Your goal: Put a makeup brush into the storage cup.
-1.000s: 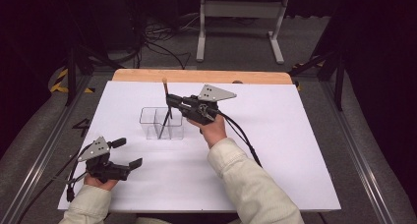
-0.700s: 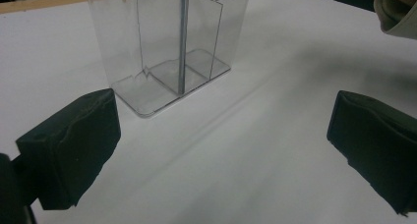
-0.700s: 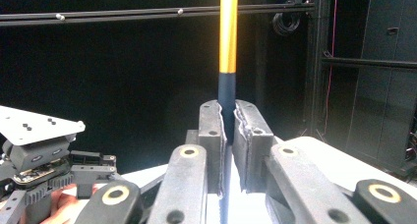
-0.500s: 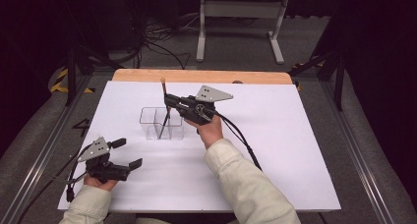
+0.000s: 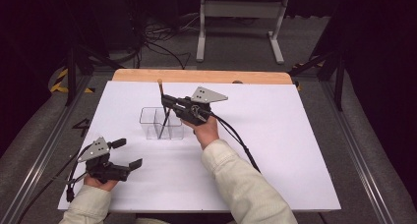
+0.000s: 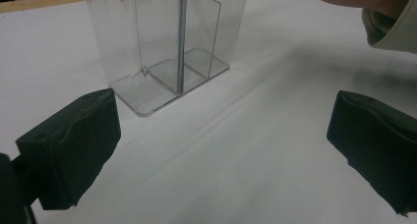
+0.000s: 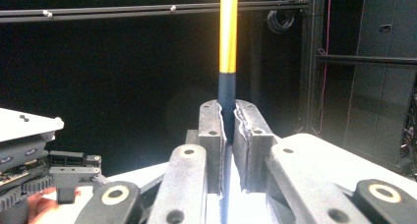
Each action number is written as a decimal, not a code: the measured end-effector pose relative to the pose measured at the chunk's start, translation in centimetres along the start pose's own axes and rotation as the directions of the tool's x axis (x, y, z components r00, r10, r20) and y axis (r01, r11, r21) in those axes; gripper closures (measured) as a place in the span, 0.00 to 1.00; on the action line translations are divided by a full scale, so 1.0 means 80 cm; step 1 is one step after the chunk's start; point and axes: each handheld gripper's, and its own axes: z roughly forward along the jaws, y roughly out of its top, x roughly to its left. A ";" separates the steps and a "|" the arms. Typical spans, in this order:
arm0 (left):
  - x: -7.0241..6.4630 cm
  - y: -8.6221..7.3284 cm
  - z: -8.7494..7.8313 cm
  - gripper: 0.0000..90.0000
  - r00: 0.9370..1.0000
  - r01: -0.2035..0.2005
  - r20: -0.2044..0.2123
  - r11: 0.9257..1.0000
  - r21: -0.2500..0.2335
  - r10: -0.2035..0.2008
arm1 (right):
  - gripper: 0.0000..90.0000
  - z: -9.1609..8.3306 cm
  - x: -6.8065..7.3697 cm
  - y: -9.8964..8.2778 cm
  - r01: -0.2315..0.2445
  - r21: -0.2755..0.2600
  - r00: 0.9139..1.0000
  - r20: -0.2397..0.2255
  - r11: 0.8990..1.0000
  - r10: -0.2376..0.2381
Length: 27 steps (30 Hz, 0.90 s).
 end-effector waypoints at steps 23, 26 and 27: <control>0.000 0.000 -0.001 0.01 1.000 0.000 0.004 1.000 -0.001 0.000 | 0.91 0.017 0.002 -0.028 0.003 0.051 1.000 -0.024 0.999 -0.002; 0.000 0.000 -0.001 0.01 1.000 0.000 0.005 1.000 -0.002 0.000 | 0.91 0.019 0.003 -0.030 -0.002 0.057 1.000 -0.024 0.998 0.003; 0.000 0.000 -0.001 0.01 1.000 -0.001 0.005 1.000 -0.002 0.001 | 0.91 0.020 0.003 -0.032 0.000 0.066 1.000 -0.026 0.998 0.002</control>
